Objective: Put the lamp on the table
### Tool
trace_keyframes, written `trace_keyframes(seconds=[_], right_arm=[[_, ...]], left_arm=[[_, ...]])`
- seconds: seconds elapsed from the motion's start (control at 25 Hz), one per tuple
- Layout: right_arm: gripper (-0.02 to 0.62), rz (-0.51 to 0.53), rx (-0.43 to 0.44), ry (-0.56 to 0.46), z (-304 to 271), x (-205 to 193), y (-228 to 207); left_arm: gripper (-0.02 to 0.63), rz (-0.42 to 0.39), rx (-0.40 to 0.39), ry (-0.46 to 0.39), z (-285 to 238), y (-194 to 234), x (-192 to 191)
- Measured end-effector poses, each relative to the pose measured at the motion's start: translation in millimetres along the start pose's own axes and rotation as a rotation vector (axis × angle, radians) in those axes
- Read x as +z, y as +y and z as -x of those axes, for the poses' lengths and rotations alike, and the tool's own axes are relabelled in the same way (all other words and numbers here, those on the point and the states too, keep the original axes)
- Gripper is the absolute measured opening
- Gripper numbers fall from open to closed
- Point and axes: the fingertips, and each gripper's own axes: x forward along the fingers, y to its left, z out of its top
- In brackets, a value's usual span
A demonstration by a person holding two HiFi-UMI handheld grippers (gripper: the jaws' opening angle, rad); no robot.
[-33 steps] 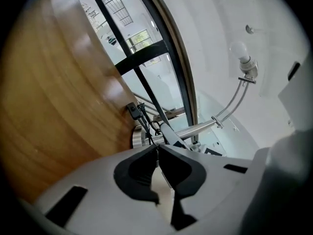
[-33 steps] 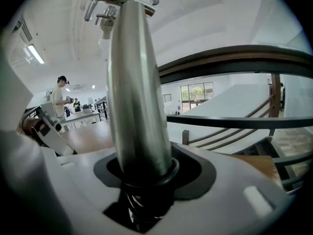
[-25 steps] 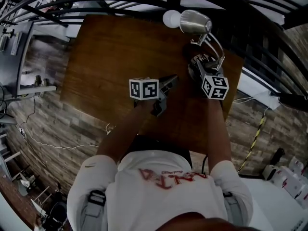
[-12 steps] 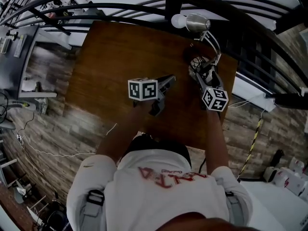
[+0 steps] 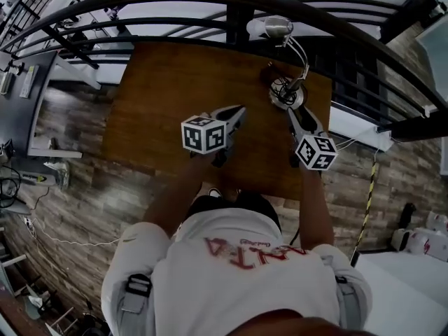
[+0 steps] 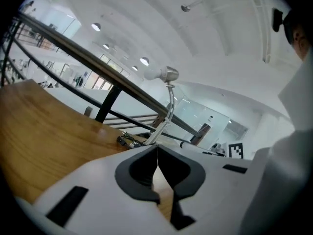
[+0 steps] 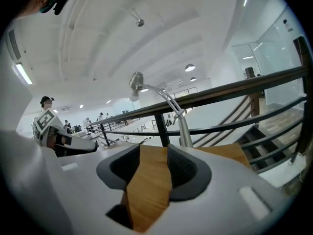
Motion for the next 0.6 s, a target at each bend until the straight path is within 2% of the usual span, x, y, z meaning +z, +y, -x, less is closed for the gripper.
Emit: trace_keyframes(seconds=[0.16, 0.28, 0.4, 0.6], right_arm=[[0.082, 0.018, -0.046, -0.029, 35.6, 16.5, 27.4], [0.021, -0.009, -0.115, -0.048, 63.3, 26.4, 34.0], [0.003, -0.008, -0.132, -0.088, 90.2, 37.2, 46.4], [0.003, 0.044, -0.128, -0.174, 125.8, 64.0, 75.5]], left_arm=[[0.011, -0.158, -0.006, -0.009, 46.6, -21.9, 9.6], [0.011, -0.168, 0.027, -0.053, 76.0, -28.7, 19.6], [0.011, -0.178, 0.060, -0.094, 96.2, -38.3, 25.5], [0.011, -0.309, 0.065, -0.135, 122.9, -69.3, 37.7]])
